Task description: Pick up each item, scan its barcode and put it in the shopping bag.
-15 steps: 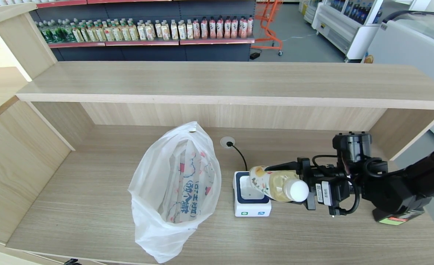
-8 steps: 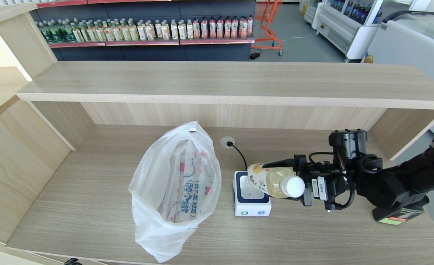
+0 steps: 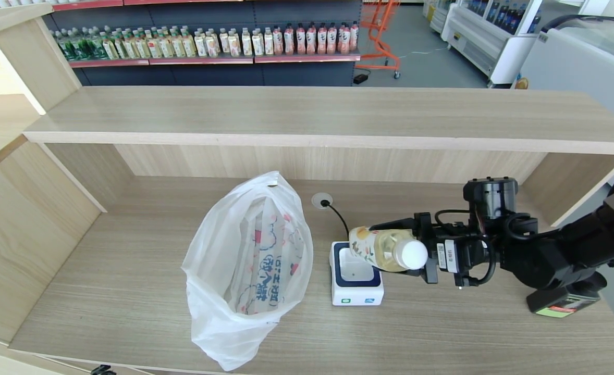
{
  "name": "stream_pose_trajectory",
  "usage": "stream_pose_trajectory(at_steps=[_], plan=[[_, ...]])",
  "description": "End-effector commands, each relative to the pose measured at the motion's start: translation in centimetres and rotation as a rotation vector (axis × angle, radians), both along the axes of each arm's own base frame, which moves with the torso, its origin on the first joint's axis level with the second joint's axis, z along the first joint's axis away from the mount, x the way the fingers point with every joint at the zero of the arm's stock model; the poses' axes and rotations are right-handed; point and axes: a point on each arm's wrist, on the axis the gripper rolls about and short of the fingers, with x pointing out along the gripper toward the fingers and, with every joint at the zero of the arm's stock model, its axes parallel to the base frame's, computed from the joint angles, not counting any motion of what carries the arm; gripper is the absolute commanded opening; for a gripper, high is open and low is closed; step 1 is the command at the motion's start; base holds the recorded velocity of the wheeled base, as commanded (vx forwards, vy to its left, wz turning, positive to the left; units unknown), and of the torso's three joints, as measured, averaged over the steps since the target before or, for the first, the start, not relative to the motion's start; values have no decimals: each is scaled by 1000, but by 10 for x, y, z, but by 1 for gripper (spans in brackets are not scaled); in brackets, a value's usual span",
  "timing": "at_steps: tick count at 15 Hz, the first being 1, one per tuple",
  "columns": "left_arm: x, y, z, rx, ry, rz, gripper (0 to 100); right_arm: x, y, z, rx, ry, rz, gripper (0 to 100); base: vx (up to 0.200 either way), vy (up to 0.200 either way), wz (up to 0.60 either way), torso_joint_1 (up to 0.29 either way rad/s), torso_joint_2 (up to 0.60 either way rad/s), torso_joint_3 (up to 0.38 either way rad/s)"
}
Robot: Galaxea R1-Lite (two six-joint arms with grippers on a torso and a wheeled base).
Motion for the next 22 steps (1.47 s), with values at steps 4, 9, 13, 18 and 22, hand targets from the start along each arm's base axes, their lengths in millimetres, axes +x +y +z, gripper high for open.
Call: stream_pose_trajectory(at_steps=[4,9,13,18,22], plan=[[0,0,0,0,0,1,100,0,0,0,1,2,1,0,0,0,0,0,0,0],[0,0,0,0,0,1,100,-5,-2,10,12,2,-5,0,0,0,0,0,0,0],[0,0,0,0,0,1,100,-58,-17,91,139,161,-89,0,0,0,0,0,0,0],[0,0,0,0,0,1,100,-148,-40,118,351,612,-328,0,0,0,0,0,0,0],[0,0,0,0,0,1,100,-166,-42,114,519,859,-512,0,0,0,0,0,0,0]])
